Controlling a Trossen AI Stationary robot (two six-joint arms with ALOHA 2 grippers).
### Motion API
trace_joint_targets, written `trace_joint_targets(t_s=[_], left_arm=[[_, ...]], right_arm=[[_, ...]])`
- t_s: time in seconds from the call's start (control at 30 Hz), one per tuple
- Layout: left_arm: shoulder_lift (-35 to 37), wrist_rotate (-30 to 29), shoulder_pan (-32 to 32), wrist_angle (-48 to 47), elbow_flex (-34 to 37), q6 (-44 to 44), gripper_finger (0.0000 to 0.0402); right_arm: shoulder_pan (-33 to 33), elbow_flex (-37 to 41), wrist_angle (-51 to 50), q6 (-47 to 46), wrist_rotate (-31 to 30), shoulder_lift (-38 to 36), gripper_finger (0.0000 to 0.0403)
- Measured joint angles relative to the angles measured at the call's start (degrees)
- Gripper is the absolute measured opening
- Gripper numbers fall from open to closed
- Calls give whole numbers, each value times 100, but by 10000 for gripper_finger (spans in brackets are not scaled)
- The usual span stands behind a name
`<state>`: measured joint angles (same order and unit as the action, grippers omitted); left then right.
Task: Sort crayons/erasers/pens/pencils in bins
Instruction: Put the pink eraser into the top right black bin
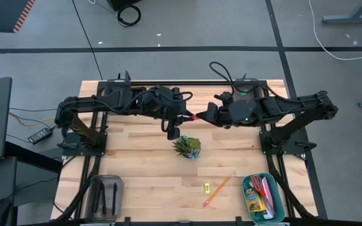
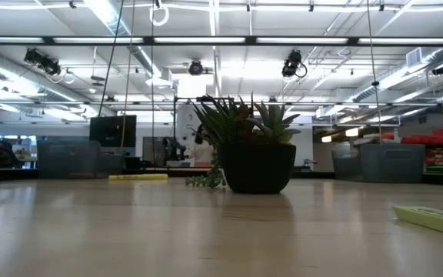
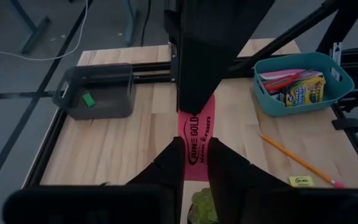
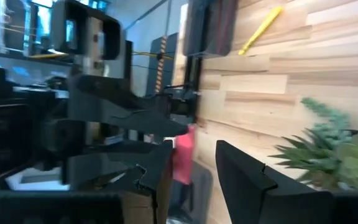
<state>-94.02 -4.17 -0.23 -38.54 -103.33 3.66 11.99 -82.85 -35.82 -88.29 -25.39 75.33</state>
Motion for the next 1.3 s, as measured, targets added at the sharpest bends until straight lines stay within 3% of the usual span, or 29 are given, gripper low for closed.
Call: trace_joint_targets(t_s=[0.43,0.77,0.83,1.1,1.3], left_arm=[[0,-8,0,43,0,0,64],[-7,-13,2,26,2,0,63],[-7,-13,2,26,2,-2,66],[5,-591,15,-48,-1,35,116],[268,-1051,282,-1167,2,95,161]], right_arm=[[0,0,103,74,-95,85,123],[2,0,106,283,-190,85,26],[2,0,103,357,-201,85,23],[-190,2,-697,506,-201,87,23],[-676,2,-1601,863,-118,61,23]])
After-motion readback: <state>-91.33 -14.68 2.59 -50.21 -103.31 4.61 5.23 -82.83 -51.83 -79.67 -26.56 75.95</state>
